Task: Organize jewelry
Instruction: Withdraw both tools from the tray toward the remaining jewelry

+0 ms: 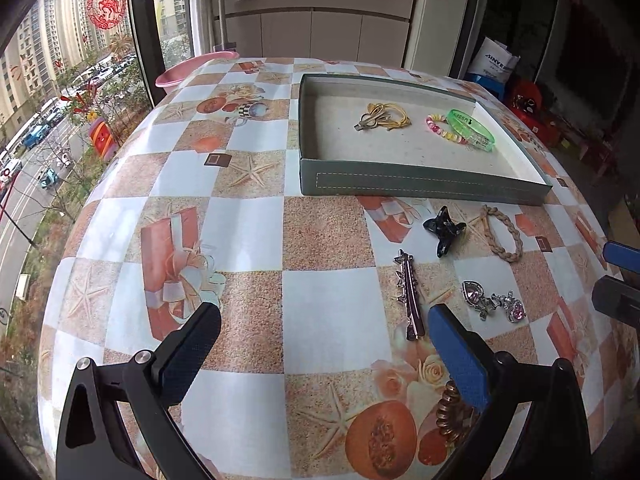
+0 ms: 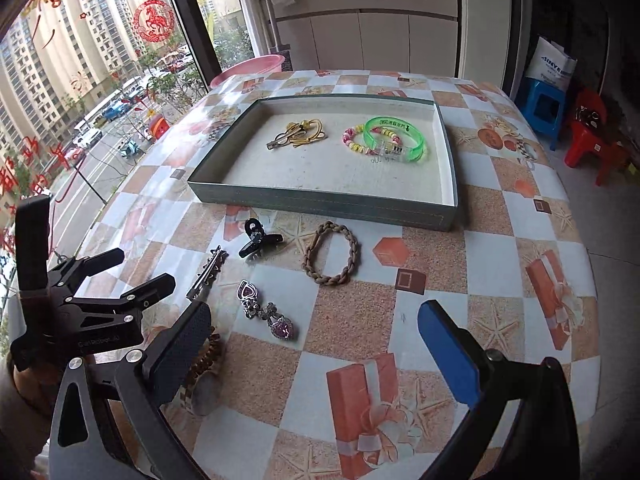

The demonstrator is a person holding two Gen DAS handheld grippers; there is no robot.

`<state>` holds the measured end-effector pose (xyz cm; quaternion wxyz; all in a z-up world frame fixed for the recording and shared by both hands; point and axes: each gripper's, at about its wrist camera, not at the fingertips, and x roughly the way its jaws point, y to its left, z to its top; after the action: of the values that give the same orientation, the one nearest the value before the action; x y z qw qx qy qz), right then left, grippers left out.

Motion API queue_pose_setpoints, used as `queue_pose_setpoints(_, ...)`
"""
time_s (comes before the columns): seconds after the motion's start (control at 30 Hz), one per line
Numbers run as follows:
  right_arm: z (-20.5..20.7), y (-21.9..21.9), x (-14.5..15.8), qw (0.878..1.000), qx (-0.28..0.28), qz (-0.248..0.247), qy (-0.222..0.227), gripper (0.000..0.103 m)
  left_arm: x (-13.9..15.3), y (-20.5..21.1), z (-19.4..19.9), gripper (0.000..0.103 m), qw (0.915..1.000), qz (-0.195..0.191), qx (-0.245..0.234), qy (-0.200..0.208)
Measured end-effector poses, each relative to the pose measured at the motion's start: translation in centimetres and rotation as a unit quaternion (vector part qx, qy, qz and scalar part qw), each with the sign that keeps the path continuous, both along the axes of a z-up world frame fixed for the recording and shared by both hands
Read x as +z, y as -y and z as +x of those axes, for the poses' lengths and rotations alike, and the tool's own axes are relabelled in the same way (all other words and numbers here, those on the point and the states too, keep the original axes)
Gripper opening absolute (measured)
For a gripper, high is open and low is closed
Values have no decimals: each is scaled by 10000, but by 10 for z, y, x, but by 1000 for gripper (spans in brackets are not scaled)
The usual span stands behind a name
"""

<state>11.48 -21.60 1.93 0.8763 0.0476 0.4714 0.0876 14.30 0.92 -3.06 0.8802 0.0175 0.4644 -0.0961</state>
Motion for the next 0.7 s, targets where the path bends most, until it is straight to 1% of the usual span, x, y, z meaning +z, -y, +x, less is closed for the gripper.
queue_pose_setpoints(0.23, -4, -5, -25, 9996, 101, -196, -194, 103, -6, 11, 8, 103, 9999, 7, -150, -86)
queue_pose_setpoints(0.33, -3, -7, -33, 9992, 134, -261, -263, 103, -10, 16, 14, 103, 9997, 79, -167, -142)
queue_pose_setpoints(0.57, 0, -17, -45, 9981, 312, -419, -313, 103, -18, 22, 24, 103, 9995, 129, -157, -255)
queue_pose_setpoints(0.7, 2, -23, -50, 9974, 398, -506, -324, 102, -22, 26, 26, 103, 9991, 258, -164, -286)
